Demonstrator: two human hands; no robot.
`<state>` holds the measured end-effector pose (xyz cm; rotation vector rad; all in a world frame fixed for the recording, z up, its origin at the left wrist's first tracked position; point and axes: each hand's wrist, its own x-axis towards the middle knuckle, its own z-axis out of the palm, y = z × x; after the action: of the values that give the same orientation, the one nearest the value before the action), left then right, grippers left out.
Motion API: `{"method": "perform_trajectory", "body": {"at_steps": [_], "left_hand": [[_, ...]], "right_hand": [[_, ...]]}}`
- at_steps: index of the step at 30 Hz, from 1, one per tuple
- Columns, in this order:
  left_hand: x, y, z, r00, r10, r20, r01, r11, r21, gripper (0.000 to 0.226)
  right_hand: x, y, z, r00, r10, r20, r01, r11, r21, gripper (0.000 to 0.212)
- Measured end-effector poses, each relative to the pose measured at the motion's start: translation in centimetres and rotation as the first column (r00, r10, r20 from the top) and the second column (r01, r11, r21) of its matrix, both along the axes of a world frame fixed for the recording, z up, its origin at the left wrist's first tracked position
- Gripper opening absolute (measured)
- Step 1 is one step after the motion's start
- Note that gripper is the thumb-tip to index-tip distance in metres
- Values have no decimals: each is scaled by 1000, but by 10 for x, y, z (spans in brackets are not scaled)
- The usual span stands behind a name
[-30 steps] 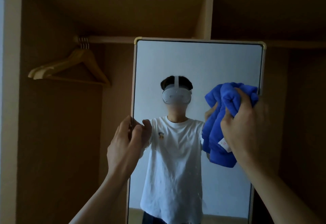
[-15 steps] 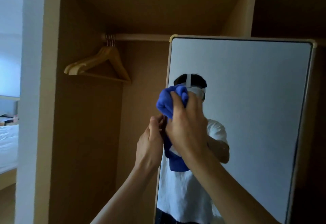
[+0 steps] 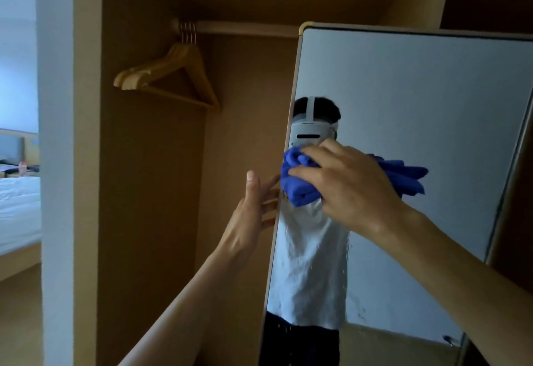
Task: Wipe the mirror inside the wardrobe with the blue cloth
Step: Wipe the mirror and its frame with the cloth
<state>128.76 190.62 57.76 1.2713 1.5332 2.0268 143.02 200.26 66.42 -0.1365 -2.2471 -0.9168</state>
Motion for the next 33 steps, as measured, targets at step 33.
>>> {"method": "perform_trajectory", "body": {"at_steps": [33], "left_hand": [[14,2,-51,1000,-28,-10,28,1000,-1,47]], "right_hand": [[-6,-6,-91,996,-28,-88,18,993,-117,46]]}}
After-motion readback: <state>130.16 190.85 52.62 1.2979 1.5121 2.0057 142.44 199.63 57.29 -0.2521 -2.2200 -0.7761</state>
